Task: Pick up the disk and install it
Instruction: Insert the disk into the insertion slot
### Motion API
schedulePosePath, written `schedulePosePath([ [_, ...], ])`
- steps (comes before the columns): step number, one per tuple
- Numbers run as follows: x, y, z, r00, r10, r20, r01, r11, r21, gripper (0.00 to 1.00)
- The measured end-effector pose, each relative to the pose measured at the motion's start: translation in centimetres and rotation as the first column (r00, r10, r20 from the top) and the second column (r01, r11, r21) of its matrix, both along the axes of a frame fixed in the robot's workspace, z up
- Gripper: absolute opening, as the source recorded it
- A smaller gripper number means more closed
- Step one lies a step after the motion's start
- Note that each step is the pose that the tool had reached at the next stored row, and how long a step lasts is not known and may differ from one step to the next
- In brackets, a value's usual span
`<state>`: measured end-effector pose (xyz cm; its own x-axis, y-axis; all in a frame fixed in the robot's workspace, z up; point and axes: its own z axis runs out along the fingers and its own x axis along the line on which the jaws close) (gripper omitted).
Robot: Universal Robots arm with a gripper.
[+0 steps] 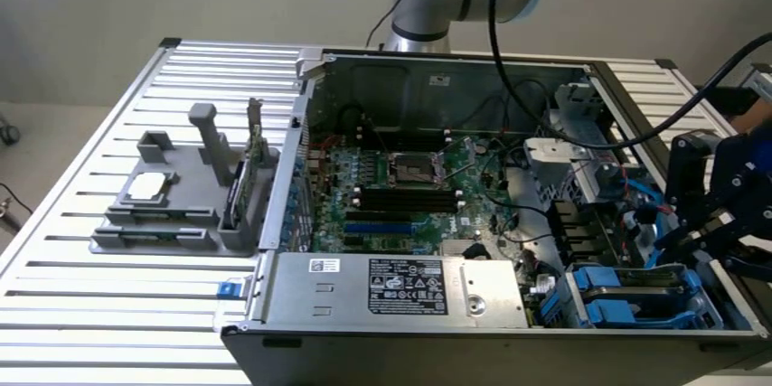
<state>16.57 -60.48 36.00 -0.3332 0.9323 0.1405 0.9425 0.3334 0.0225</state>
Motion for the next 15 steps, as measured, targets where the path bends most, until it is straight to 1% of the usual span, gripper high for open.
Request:
schedulePosePath([
  [1,-0.04,0.07,0.01,1.0000,0.000,-0.0004,0.000,1.0000,-0.0052,0.17],
  [3,-0.10,0.14,0.03,1.0000,0.000,-0.0012,0.000,0.9999,-0.0135,0.17],
  [4,-0.13,0.15,0.03,1.0000,0.000,-0.0020,0.000,0.9999,-0.0169,0.17],
  [6,-0.18,0.15,0.01,1.0000,-0.001,-0.0059,0.001,0.9998,-0.0215,0.17],
  [7,-0.20,0.15,0.02,1.0000,-0.002,-0.0089,0.002,0.9997,-0.0229,0.17],
  [11,-0.24,0.16,0.04,0.9996,-0.011,-0.0260,0.010,0.9996,-0.0246,0.17],
  [12,-0.24,0.16,0.04,0.9995,-0.015,-0.0286,0.014,0.9996,-0.0247,0.17],
  [13,-0.24,0.16,0.04,0.9993,-0.020,-0.0298,0.020,0.9995,-0.0249,0.17],
  [15,-0.24,0.15,0.03,0.9990,-0.034,-0.0306,0.033,0.9991,-0.0259,0.17],
])
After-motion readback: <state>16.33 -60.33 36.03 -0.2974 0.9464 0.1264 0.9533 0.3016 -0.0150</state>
